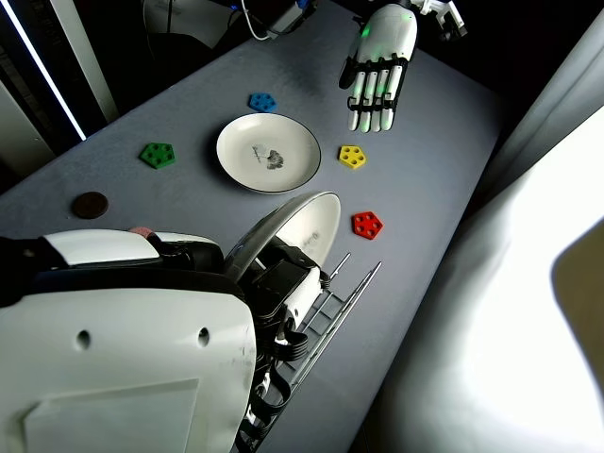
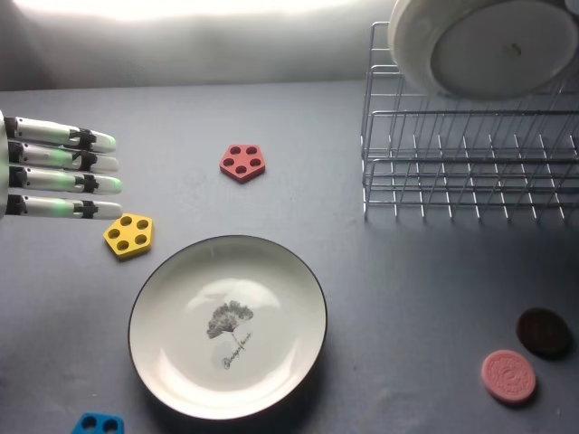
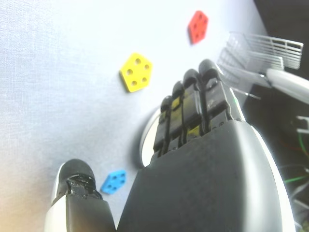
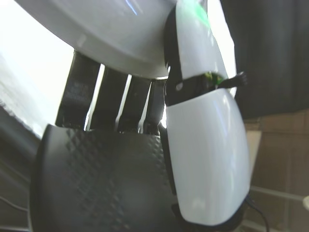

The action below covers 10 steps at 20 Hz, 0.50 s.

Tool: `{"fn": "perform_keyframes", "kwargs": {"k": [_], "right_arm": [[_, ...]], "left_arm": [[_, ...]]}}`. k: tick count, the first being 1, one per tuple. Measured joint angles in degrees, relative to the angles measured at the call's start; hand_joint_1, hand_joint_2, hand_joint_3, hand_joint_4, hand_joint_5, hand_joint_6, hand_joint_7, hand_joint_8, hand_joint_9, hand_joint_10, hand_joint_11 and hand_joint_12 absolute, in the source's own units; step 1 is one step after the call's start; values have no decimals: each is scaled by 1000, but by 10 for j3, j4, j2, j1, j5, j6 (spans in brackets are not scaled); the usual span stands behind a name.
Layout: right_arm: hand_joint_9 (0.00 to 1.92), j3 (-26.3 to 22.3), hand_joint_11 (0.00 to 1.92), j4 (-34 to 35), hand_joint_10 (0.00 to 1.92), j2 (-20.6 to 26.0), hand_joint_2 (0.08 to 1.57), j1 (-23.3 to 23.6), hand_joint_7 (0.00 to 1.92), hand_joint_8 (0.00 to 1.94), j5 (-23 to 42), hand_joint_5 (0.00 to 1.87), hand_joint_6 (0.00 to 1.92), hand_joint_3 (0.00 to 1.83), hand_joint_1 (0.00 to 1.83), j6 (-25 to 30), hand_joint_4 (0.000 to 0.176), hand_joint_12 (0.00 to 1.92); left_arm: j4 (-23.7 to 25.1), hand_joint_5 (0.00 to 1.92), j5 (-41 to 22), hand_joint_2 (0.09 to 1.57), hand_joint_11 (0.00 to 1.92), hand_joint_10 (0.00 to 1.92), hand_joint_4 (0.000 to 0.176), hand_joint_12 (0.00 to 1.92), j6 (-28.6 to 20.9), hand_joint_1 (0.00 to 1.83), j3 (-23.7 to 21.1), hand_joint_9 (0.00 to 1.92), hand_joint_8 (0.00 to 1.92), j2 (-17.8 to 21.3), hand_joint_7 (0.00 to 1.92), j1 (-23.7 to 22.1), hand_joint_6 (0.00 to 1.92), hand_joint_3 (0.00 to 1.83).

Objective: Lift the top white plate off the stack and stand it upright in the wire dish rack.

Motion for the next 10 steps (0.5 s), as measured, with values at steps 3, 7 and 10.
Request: {"fn": "perform_keyframes", "kwargs": {"k": [3, 7, 10], "right_arm": [[1036, 5, 983, 13, 766, 0, 1073, 0, 1020, 686, 6, 922, 1114, 0, 1491, 12, 0, 1313], [1079, 14, 1012, 13, 716, 0, 1066, -11, 1014, 707, 5, 911, 1104, 0, 1493, 29, 0, 1276], [1066, 20, 985, 13, 761, 0, 1077, -21, 974, 765, 8, 886, 1127, 2, 1492, 31, 0, 1323]], "left_arm": [[0, 78, -1, 1001, 10, 5, 0, 262, 0, 175, 0, 115, 5, 0, 121, 0, 4, 0], [0, 72, -1, 999, 17, 7, 0, 278, 0, 135, 0, 116, 6, 0, 115, 0, 4, 0], [0, 87, -3, 1000, 15, 0, 0, 325, 0, 149, 0, 130, 0, 0, 137, 0, 0, 1]]}}
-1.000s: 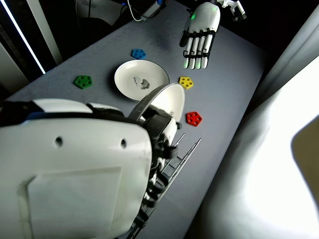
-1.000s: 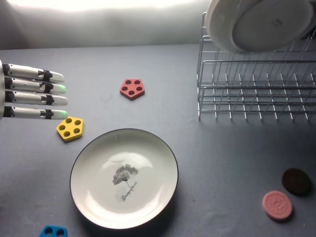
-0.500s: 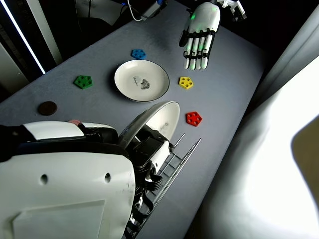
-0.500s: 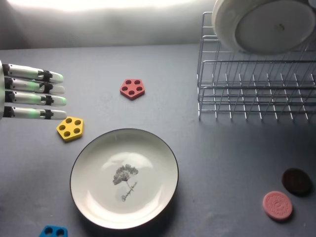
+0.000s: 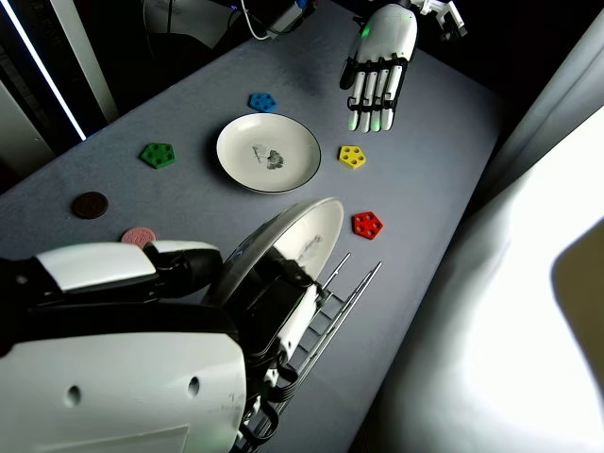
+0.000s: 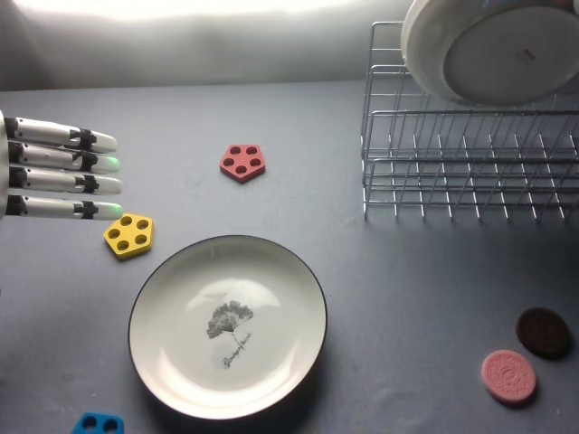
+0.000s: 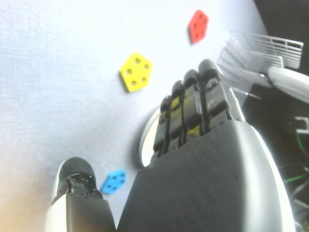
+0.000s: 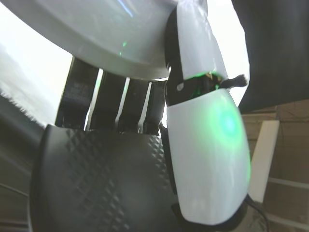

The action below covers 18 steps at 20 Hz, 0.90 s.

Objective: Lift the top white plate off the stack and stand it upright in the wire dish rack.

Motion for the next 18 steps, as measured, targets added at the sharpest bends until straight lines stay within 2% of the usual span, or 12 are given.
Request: {"fn": "perform_keyframes", "kwargs": {"k": [3, 4, 5, 6, 7, 8, 18], "right_arm": [[1034, 7, 952, 3, 811, 0, 1087, -6, 945, 808, 0, 895, 1120, 1, 1489, 2, 0, 1378], [918, 9, 823, 4, 972, 0, 1147, -10, 832, 956, -1, 758, 1251, 0, 1480, 2, 0, 1533], [874, 10, 786, 3, 1035, 0, 1166, -13, 793, 1019, 0, 707, 1308, 0, 1477, 2, 0, 1586], [869, 11, 784, 3, 1038, 0, 1165, -13, 803, 1002, 0, 712, 1307, 0, 1477, 2, 0, 1586], [985, 14, 919, 5, 871, 0, 1104, -15, 936, 828, 0, 853, 1175, 0, 1487, 3, 0, 1420], [1028, 16, 966, 5, 794, 0, 1079, -15, 996, 739, 0, 907, 1114, 0, 1491, 3, 0, 1348], [1085, 22, 994, 17, 718, -2, 1066, -30, 992, 736, 3, 943, 1050, 0, 1493, 3, 0, 1309]], "left_arm": [[0, 70, 0, 1004, 19, 8, 0, 279, 0, 140, 0, 111, 7, 0, 122, 0, 6, 0], [0, 83, -1, 1003, 44, 3, 0, 318, 0, 168, 0, 150, 1, 0, 147, 0, 1, 0], [0, 98, -2, 1000, 67, 7, 0, 336, 0, 153, 0, 171, 5, 0, 165, 0, 5, 0], [0, 73, -1, 1005, 23, 1, 0, 323, 0, 111, 0, 120, 0, 0, 120, 0, 0, 2], [0, 64, -2, 1005, 13, 2, 0, 322, 0, 137, 0, 115, 0, 0, 109, 0, 0, 1], [0, 85, -1, 995, 41, 11, 0, 336, 0, 150, 0, 138, 8, 0, 129, 0, 8, 0], [1, 117, -3, 984, 37, 6, 0, 358, 0, 183, 0, 161, 9, 0, 163, 0, 10, 0]]}}
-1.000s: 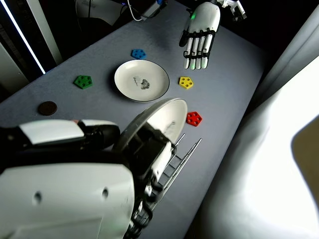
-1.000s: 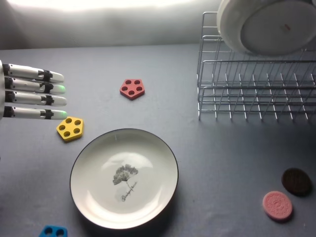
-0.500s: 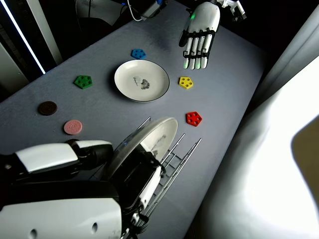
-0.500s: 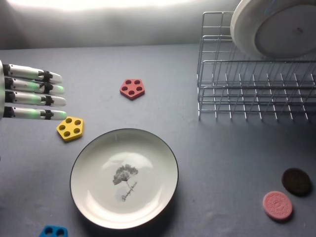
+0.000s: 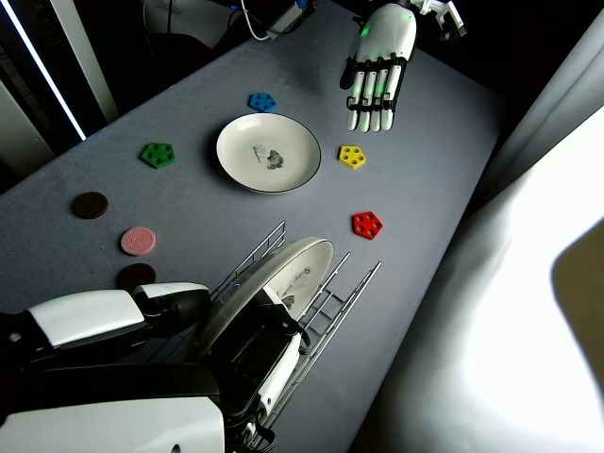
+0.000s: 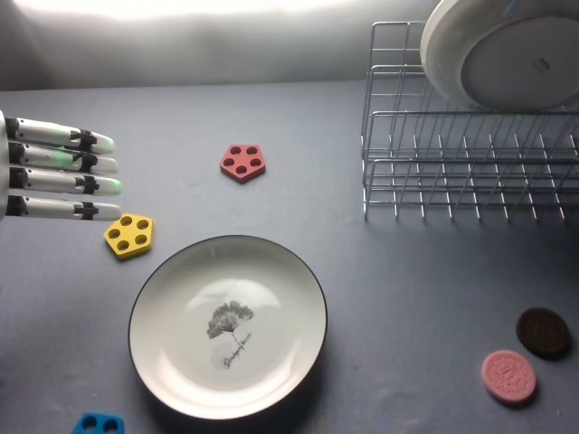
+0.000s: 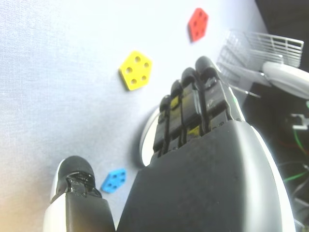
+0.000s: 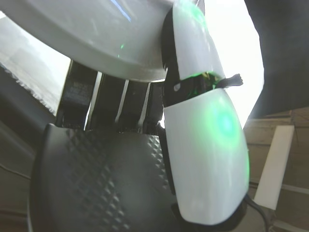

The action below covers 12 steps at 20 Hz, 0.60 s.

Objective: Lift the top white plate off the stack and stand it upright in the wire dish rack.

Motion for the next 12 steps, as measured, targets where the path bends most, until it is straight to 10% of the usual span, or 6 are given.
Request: {"fn": "perform_keyframes", "kwargs": {"k": [12], "right_arm": [[1095, 10, 1004, 21, 704, -17, 1057, -28, 1087, 591, 1, 936, 1043, 0, 1495, -14, 0, 1303]], "left_arm": [[4, 90, -2, 999, 7, 1, 0, 373, 0, 155, 0, 135, 0, 0, 131, -2, 0, 3]]}}
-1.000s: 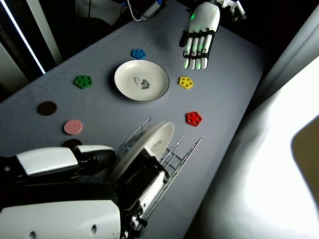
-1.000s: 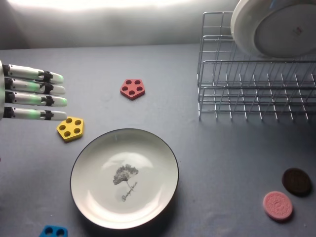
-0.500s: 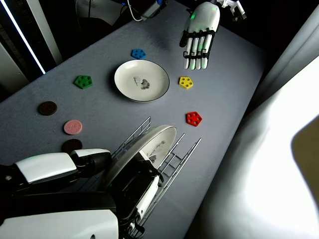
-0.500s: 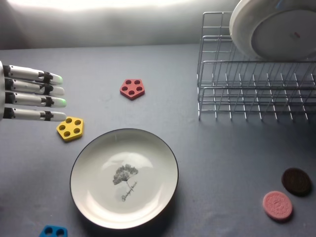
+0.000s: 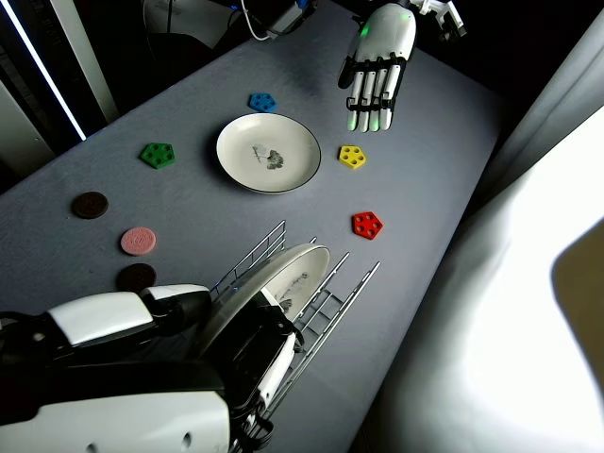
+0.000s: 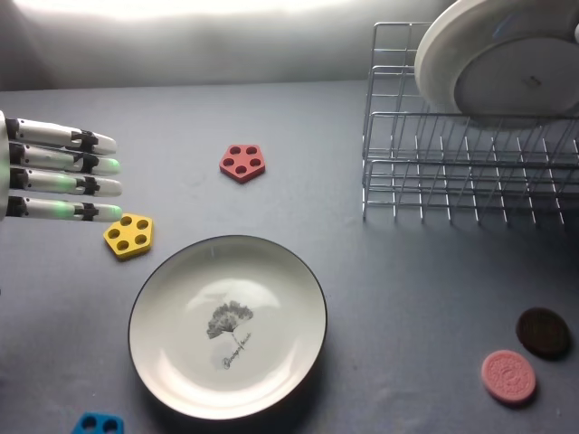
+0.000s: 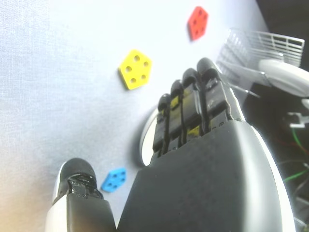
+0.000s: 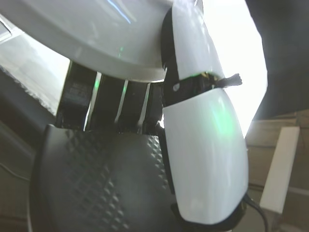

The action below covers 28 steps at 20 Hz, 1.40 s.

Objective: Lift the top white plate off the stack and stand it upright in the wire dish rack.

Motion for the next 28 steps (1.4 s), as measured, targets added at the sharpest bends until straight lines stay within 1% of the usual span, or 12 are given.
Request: {"fn": "perform_keyframes", "kwargs": {"k": [3, 5, 10, 11, 12, 14, 21, 22, 23, 24, 25, 28], "right_arm": [[1167, 10, 1029, 2, 589, -7, 1036, -1, 1145, 486, 1, 980, 961, 1, 1498, -2, 0, 1265], [1126, 13, 1006, 3, 651, -13, 1047, -3, 1115, 533, 1, 957, 1012, 2, 1496, -4, 0, 1295], [1176, 17, 1039, 4, 580, -28, 1040, -3, 1091, 584, 2, 965, 969, 0, 1497, -6, 0, 1254], [1139, 20, 1034, 5, 663, -32, 1050, -4, 1074, 622, 2, 956, 1007, 0, 1479, -6, 0, 1174], [1139, 23, 1034, 9, 663, -33, 1050, -7, 1074, 622, 3, 956, 1007, 0, 1479, -7, 0, 1174], [1104, 33, 997, 24, 699, -39, 1060, -18, 1043, 657, 1, 943, 1029, 0, 1493, -6, 0, 1307], [1150, 59, 1018, 40, 632, -60, 1048, -46, 1077, 604, 6, 951, 992, 0, 1496, -15, 0, 1288], [1147, 62, 1072, 42, 749, -63, 1059, -47, 1075, 668, 8, 957, 1047, 2, 1411, -17, 0, 785], [1156, 65, 1033, 44, 643, -65, 1047, -52, 1100, 575, 10, 957, 998, 0, 1480, -19, 0, 1180], [1147, 66, 1017, 45, 642, -67, 1049, -54, 1084, 588, 9, 947, 1004, 1, 1493, -20, 0, 1272], [1157, 70, 1023, 47, 618, -69, 1046, -54, 1097, 570, 11, 950, 996, 0, 1496, -20, 0, 1277], [1137, 77, 1008, 55, 645, -76, 1052, -63, 1045, 662, 13, 949, 1006, 2, 1495, -19, 0, 1296]], "left_arm": [[1, 95, 0, 997, 11, 2, 0, 383, 0, 144, 0, 143, 1, 0, 138, 0, 1, 2], [1, 98, 0, 1003, 11, 5, 0, 358, 0, 140, 0, 136, 8, 0, 145, 0, 3, 2], [1, 93, 0, 1004, 0, 0, 0, 355, 0, 146, 0, 129, 0, 0, 126, 0, 0, 0], [2, 93, 0, 1012, 4, 1, 0, 341, 0, 141, 0, 124, 2, 0, 130, 0, 0, 3], [3, 93, 0, 1012, 4, 1, 0, 341, 0, 141, 0, 124, 2, 0, 130, 0, 0, 3], [3, 96, 0, 1006, 5, 2, 0, 344, 0, 163, 0, 129, 0, 0, 127, 0, 2, 0], [3, 142, -1, 991, 48, 8, 0, 364, 0, 179, 0, 179, 7, 0, 182, 0, 5, 0], [3, 127, -1, 995, 25, 1, 0, 355, 0, 175, 0, 151, 1, 0, 158, 0, 0, 2], [3, 122, 0, 999, 18, 1, 0, 355, 0, 185, 0, 148, 1, 0, 156, 0, 0, 3], [3, 111, -1, 997, 17, 0, 0, 356, 0, 181, 0, 140, 0, 0, 147, 0, 0, 2], [3, 123, -1, 997, 26, 6, 0, 360, 0, 168, 0, 154, 6, 0, 161, 0, 5, 1], [3, 111, -1, 1007, 21, 2, 0, 362, 0, 129, 0, 146, 0, 0, 148, 0, 0, 4]]}}
